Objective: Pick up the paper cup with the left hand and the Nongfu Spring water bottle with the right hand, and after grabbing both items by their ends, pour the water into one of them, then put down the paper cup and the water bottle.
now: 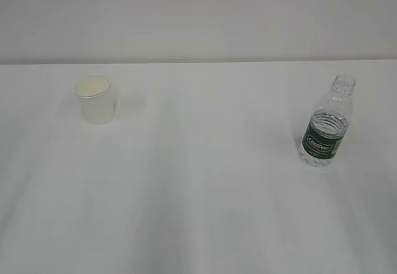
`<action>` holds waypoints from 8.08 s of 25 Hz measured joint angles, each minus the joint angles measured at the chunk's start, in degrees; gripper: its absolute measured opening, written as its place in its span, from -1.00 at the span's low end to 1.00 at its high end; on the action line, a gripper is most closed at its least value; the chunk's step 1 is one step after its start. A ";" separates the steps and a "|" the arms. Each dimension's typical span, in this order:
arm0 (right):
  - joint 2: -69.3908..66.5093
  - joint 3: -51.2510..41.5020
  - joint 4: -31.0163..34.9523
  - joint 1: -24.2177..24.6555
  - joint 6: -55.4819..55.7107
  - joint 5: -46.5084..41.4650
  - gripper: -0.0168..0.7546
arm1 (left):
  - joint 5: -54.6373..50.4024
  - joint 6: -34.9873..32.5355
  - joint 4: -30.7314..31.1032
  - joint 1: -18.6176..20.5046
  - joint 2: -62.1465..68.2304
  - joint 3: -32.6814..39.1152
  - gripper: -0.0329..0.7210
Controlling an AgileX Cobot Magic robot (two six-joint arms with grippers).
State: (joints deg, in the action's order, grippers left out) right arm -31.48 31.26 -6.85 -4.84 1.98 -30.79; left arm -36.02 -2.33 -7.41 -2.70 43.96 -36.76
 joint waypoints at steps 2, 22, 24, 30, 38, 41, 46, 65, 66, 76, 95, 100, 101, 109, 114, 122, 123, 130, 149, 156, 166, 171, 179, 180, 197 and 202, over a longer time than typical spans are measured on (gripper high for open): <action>-1.33 0.00 0.11 0.00 0.00 0.96 0.67 | 1.89 -0.13 0.00 0.00 0.88 0.00 0.65; -14.32 -7.15 1.60 0.00 0.00 25.01 0.59 | 17.73 -1.19 -0.37 0.00 18.20 1.44 0.64; -16.22 -8.04 1.60 0.00 0.00 26.74 0.59 | 21.15 -1.17 -0.90 0.00 20.59 2.63 0.64; -21.47 -10.34 1.49 0.00 0.00 33.40 0.59 | 34.95 -1.17 -0.28 -2.81 27.57 6.65 0.63; -28.33 -14.34 1.27 0.00 0.59 48.90 0.59 | 42.81 -1.02 -0.11 -7.92 30.05 9.83 0.54; -32.34 -15.21 1.27 0.00 2.17 52.11 0.59 | 48.90 1.84 -1.38 -8.66 30.05 13.98 0.52; -38.32 -19.38 1.18 0.00 5.84 59.92 0.59 | 61.44 8.17 2.26 -16.34 30.05 21.55 0.51; -41.56 -30.34 -0.48 0.00 7.14 81.70 0.58 | 89.98 11.72 6.23 -23.96 29.93 36.30 0.51; -42.18 -30.34 -0.48 0.00 7.01 81.86 0.58 | 91.17 10.35 3.97 -23.96 29.93 36.30 0.51; -52.63 -30.34 -0.48 0.00 1.52 92.47 0.58 | 101.06 4.88 -6.84 -23.96 47.84 34.99 0.51; -64.47 -27.82 4.91 0.00 -8.67 96.32 0.58 | 101.57 4.14 -9.23 -23.96 56.00 24.37 0.45; -66.43 -26.36 4.91 0.00 -8.67 96.42 0.58 | 101.57 4.05 -9.46 -23.96 56.00 24.24 0.45; -67.16 -25.96 4.91 0.00 -8.70 96.42 0.58 | 101.57 4.05 -9.46 -23.96 56.00 24.24 0.45; -72.23 -22.42 2.55 0.00 -8.80 96.42 0.58 | 101.57 4.01 -6.54 -23.96 56.00 24.24 0.45; -74.37 -20.03 2.45 0.00 -8.11 96.45 0.58 | 101.57 4.01 -6.01 -23.96 56.00 24.24 0.45; -79.25 -16.15 1.63 0.00 -6.01 96.45 0.58 | 101.57 4.01 -6.01 -23.96 56.00 24.24 0.45; -79.62 -15.59 1.39 0.00 -5.91 96.45 0.58 | 101.57 4.01 -6.01 -23.96 56.00 24.24 0.45; -82.03 -12.27 1.17 0.00 -4.72 96.55 0.58 | 101.57 4.01 -6.01 -23.96 56.00 24.24 0.45; -88.43 -3.05 -0.27 0.00 -3.27 96.55 0.58 | 101.57 4.01 -7.60 -23.96 56.00 24.24 0.42; -90.03 -0.59 -0.30 0.00 -3.18 96.55 0.58 | 101.57 4.01 -7.97 -23.96 56.00 24.24 0.40; -92.38 2.18 -0.52 0.00 -2.55 96.55 0.58 | 101.57 4.01 -8.19 -23.96 56.00 24.24 0.35; -92.38 2.18 -0.52 0.00 -2.31 96.55 0.52 | 101.57 4.01 -8.19 -23.96 56.00 24.22 0.34; -92.38 2.30 -2.79 0.00 -1.98 96.55 0.29 | 101.57 4.01 -8.44 -23.96 56.00 24.22 0.34; -92.38 2.30 -3.17 0.00 -1.98 96.55 0.29 | 101.57 4.01 -8.44 -23.96 56.00 24.22 0.34; -82.73 -2.01 -6.64 0.00 -1.98 94.98 0.28 | 101.57 4.01 -8.66 -23.96 56.00 24.22 0.31; -78.91 -4.91 -7.38 0.00 -1.98 94.23 0.28 | 101.57 4.01 -9.90 -23.96 56.00 24.22 0.29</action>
State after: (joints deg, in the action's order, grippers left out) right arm -110.39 26.35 -14.23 -4.84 0.00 63.44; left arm 65.55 1.68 -17.31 -26.66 99.96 -12.54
